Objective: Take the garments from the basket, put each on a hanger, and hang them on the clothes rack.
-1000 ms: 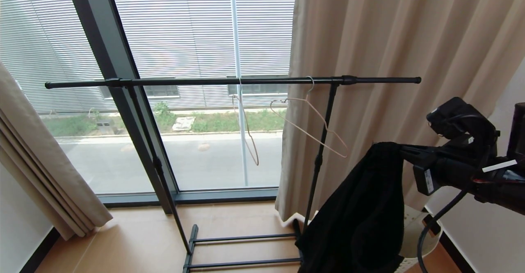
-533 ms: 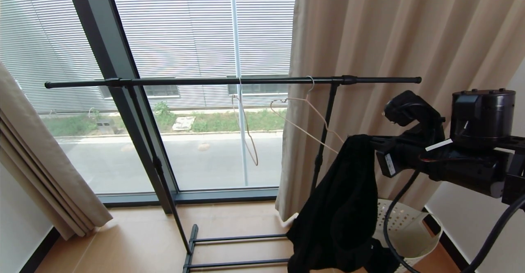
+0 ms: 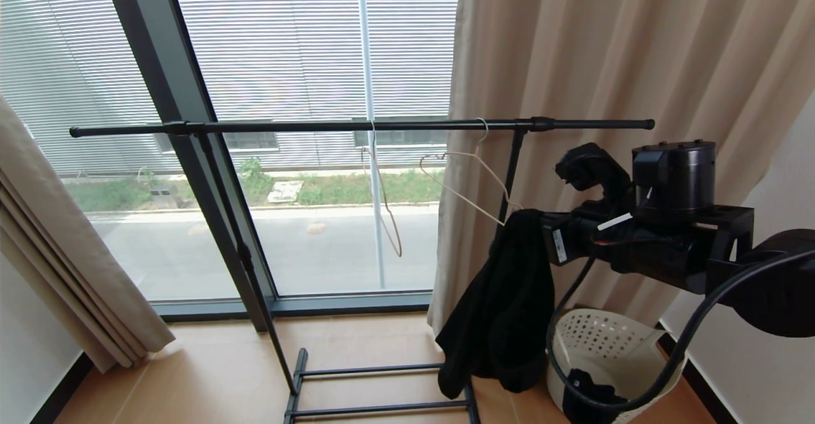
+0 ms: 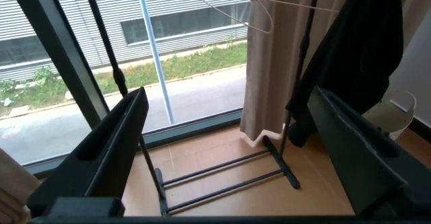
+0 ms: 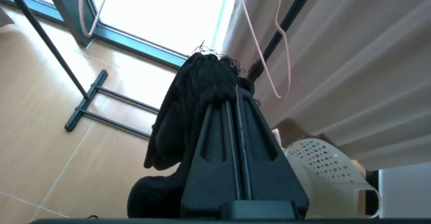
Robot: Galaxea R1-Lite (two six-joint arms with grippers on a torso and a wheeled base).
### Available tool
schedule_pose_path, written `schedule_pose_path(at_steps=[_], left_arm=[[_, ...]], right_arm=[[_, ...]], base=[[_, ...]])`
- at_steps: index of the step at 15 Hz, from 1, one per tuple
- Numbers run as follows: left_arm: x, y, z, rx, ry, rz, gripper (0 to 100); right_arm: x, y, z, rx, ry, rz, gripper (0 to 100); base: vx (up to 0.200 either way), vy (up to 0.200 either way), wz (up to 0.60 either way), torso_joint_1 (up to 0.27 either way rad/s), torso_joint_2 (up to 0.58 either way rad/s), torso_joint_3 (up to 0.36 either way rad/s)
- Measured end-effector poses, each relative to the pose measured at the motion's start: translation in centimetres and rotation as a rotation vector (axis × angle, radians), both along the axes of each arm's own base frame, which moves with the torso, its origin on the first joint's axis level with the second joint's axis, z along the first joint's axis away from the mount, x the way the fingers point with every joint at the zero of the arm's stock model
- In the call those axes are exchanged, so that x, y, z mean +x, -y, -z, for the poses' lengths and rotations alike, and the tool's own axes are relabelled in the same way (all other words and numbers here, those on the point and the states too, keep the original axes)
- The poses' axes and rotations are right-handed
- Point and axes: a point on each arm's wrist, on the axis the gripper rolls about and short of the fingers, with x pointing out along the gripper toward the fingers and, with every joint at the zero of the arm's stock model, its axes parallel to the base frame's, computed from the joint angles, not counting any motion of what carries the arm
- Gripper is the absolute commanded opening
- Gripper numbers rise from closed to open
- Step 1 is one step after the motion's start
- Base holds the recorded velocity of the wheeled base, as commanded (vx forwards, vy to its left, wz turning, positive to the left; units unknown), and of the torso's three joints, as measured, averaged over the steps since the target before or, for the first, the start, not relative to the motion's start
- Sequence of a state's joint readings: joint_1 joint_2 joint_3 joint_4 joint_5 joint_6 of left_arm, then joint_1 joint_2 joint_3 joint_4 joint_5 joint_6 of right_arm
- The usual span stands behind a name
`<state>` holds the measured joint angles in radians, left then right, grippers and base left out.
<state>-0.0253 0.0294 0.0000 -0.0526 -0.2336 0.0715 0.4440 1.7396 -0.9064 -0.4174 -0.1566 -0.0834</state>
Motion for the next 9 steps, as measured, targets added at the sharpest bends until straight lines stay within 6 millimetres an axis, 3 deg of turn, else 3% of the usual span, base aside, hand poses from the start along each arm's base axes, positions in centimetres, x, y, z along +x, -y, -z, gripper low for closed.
schedule_pose_path(at_steps=[4,7,9], left_arm=[[2.6,0.3,-2.3,-0.059,-0.263,0.163,100],[6.4,1.0,-5.3,-0.100,-0.451,0.278,100],[9.5,1.9,-6.5,-0.140,-0.561,0.336,100]], right_arm=[[0.5,-2.8,-2.6,0.027,-0.083,0.008,0],[1.2,-4.8,-4.3,0.053,-0.124,0.018,0],[1.3,-6.1,-4.3,0.090,-0.137,0.032,0]], base=[[0.000,0.000,0.00,0.000,0.00,0.000],[0.000,0.000,0.00,0.000,0.00,0.000],[0.000,0.000,0.00,0.000,0.00,0.000]])
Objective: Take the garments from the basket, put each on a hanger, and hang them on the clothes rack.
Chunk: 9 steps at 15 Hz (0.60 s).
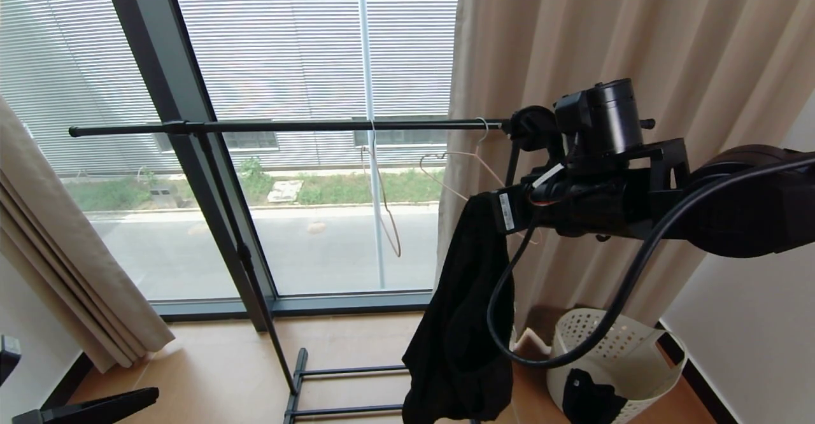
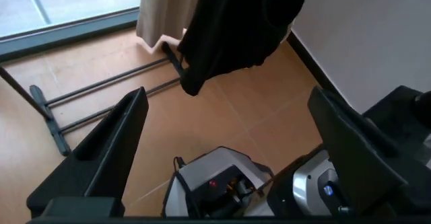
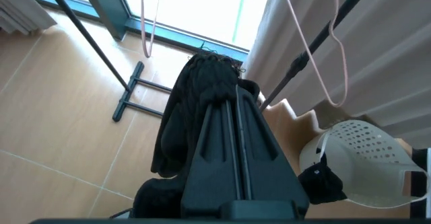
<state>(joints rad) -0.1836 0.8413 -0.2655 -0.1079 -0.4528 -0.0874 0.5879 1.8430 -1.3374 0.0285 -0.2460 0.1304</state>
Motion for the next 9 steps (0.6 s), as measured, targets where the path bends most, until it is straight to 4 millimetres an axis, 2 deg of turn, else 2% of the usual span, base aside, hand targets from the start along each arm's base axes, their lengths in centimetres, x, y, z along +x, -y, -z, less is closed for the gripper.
schedule_pose_path(at_steps=[5,9], left_arm=[[8.6,4.4,-0.6,-0.128,-0.319,0.052,100],[15.2,9.3,0.8,-0.125,-0.424,0.094,100]], right_arm=[[1.6,-2.2,0.1,0.025,0.031,0.078,0],[1.7,-3.1,0.5,0.032,0.035,0.100,0]], base=[[0.000,0.000,0.00,0.000,0.00,0.000],[0.000,0.000,0.00,0.000,0.00,0.000]])
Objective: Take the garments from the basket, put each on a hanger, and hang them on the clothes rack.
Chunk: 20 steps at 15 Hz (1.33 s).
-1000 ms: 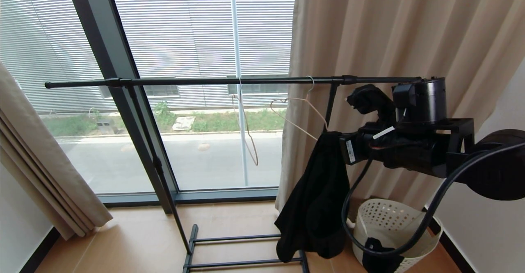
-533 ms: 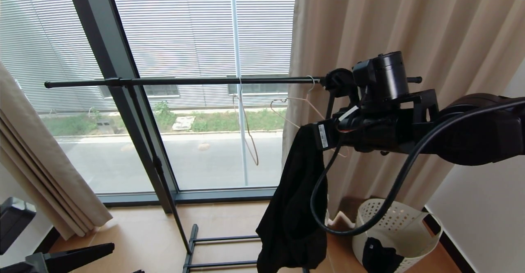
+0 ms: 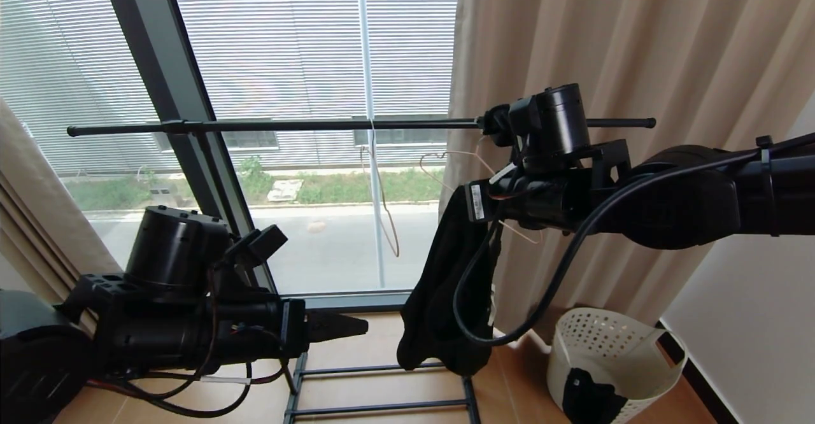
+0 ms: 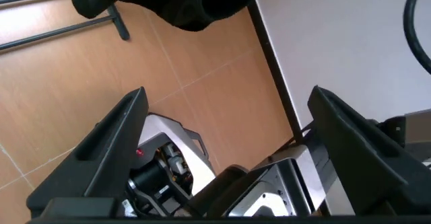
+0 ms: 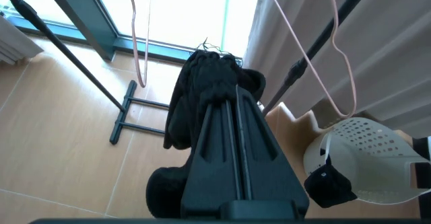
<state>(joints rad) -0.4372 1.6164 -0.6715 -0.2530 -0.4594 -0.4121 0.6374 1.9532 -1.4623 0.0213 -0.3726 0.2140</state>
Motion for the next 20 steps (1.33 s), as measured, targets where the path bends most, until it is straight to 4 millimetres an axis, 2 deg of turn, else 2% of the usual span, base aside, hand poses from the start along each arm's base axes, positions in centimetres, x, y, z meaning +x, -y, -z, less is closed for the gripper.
schedule_pose_path(at_steps=[2,5,7,10,14,20], left_arm=[[2.8,2.9,1.7,0.038,-0.028,0.014,100],[5.9,6.7,4.8,0.099,-0.053,0.021,100],[7.7,9.1,6.7,0.118,-0.068,0.011,100],[9.6,11.5,8.8,0.113,-0.095,-0.036,100],[10.8,12.4,10.3,0.090,-0.084,-0.101,100],[10.6,12.1,12.0,0.150,-0.101,-0.141,100]], right_arm=[[0.1,-0.4,-0.2,0.040,0.000,0.013,0],[0.1,-0.9,-0.5,0.061,0.004,0.011,0],[0.1,-0.9,-0.5,0.065,0.006,0.010,0],[0.0,-1.0,-0.5,0.072,0.008,0.009,0],[-0.1,-1.0,-0.6,0.073,0.006,0.010,0],[-0.1,-0.7,-1.0,0.080,0.018,0.016,0]], base=[[0.000,0.000,0.00,0.000,0.00,0.000],[0.000,0.000,0.00,0.000,0.00,0.000],[0.000,0.000,0.00,0.000,0.00,0.000],[0.000,0.000,0.00,0.000,0.00,0.000],[0.000,0.000,0.00,0.000,0.00,0.000],[0.000,0.000,0.00,0.000,0.00,0.000]])
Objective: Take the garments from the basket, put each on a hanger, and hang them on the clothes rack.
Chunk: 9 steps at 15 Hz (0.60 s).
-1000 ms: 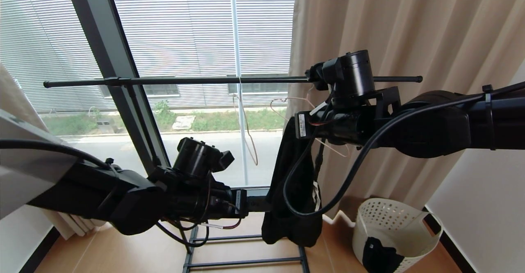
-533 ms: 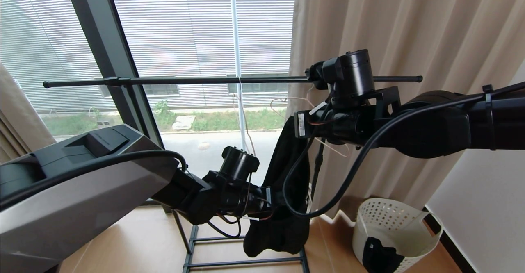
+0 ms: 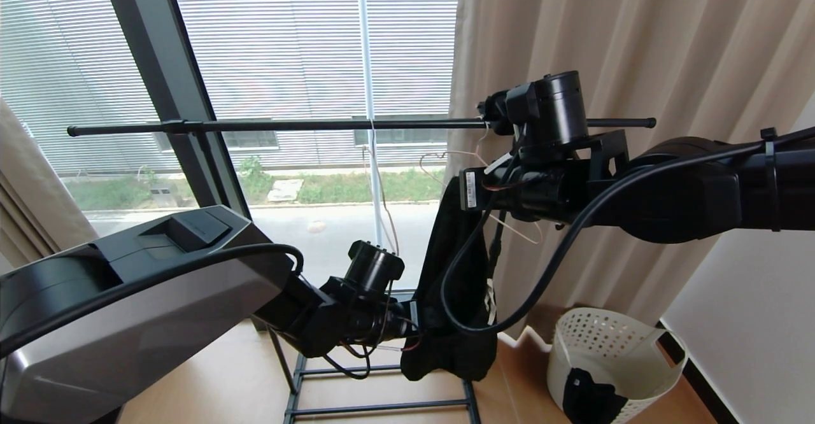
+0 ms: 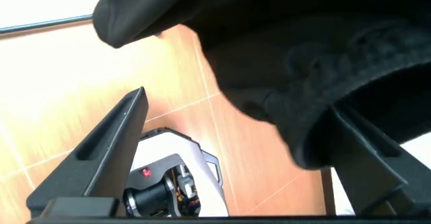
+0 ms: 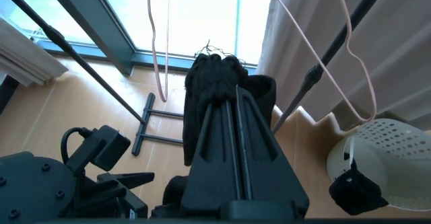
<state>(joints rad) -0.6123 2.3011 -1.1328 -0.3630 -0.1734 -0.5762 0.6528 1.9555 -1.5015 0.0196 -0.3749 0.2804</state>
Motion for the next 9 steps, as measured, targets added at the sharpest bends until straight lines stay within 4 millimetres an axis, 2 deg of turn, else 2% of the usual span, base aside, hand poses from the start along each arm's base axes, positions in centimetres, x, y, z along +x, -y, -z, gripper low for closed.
schedule_pose_path(at_steps=[1,4,9], left_arm=[[-0.1,-0.1,0.2,0.005,-0.005,-0.001,0],[-0.6,-0.3,0.2,0.033,0.000,-0.010,0],[-2.0,-2.0,-1.7,0.082,0.052,0.002,0]], right_arm=[[0.1,0.1,0.0,0.000,0.000,0.004,0],[0.5,0.8,-0.1,0.001,0.003,0.027,0],[1.3,2.7,-0.8,-0.001,0.019,0.089,0]], base=[[0.000,0.000,0.00,0.000,0.00,0.000],[0.000,0.000,0.00,0.000,0.00,0.000],[0.000,0.000,0.00,0.000,0.00,0.000]])
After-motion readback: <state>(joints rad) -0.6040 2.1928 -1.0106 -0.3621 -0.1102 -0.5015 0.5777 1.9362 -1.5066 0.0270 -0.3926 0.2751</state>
